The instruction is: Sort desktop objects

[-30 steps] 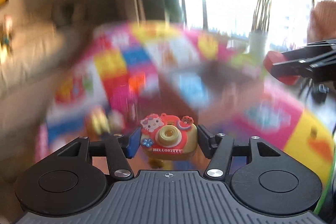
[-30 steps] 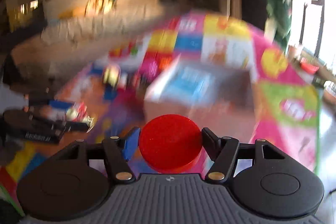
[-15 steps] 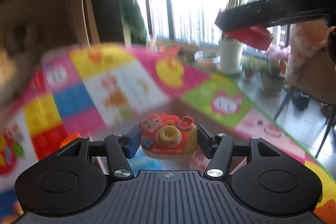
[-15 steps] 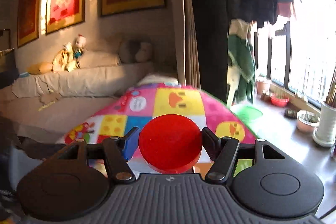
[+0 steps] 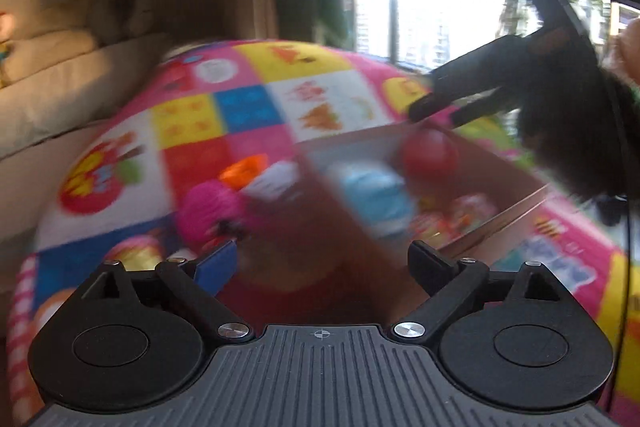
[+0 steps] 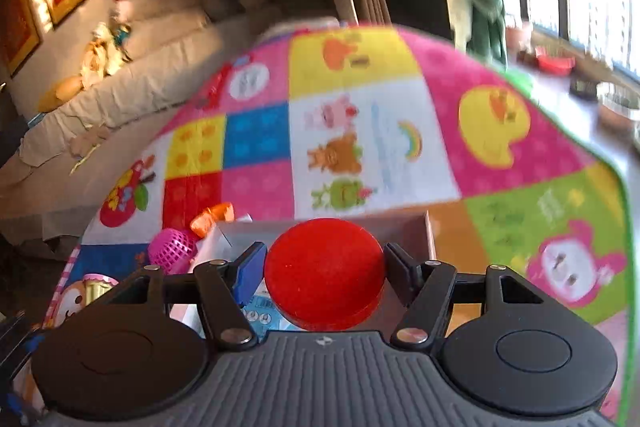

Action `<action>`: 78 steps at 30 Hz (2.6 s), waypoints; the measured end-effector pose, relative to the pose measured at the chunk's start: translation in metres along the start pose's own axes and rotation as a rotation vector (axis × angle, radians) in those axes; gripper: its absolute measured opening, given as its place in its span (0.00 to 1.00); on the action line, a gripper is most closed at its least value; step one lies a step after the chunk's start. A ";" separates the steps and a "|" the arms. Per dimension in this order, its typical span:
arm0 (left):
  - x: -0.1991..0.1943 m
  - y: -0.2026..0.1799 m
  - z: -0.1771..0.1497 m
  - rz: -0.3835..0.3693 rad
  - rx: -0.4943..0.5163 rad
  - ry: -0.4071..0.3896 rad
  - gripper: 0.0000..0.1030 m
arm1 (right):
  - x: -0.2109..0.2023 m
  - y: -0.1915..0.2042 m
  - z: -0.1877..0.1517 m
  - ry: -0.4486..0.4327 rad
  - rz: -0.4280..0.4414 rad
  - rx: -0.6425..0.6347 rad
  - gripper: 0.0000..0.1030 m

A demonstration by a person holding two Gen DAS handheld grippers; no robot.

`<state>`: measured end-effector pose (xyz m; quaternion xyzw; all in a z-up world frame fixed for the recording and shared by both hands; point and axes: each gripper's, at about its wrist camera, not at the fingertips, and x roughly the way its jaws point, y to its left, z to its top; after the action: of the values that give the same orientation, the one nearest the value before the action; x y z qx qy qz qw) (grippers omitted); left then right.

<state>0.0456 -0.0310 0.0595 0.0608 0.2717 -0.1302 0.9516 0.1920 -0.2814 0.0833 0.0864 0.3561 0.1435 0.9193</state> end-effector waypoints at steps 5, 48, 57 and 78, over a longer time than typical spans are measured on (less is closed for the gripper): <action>0.005 0.037 -0.032 0.151 -0.089 0.022 0.94 | -0.001 0.022 -0.002 0.011 -0.025 -0.071 0.68; 0.004 0.082 -0.066 0.066 -0.384 0.040 0.98 | 0.073 0.174 0.021 0.265 0.173 -0.145 0.35; 0.007 0.076 -0.064 0.092 -0.354 0.061 0.99 | -0.053 0.101 -0.087 0.064 0.008 -0.394 0.35; 0.009 0.076 -0.064 0.113 -0.355 0.068 0.99 | 0.014 0.154 -0.109 -0.078 0.038 -0.640 0.15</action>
<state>0.0423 0.0520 0.0039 -0.0883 0.3186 -0.0246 0.9435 0.0972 -0.1252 0.0349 -0.1951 0.2557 0.2620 0.9099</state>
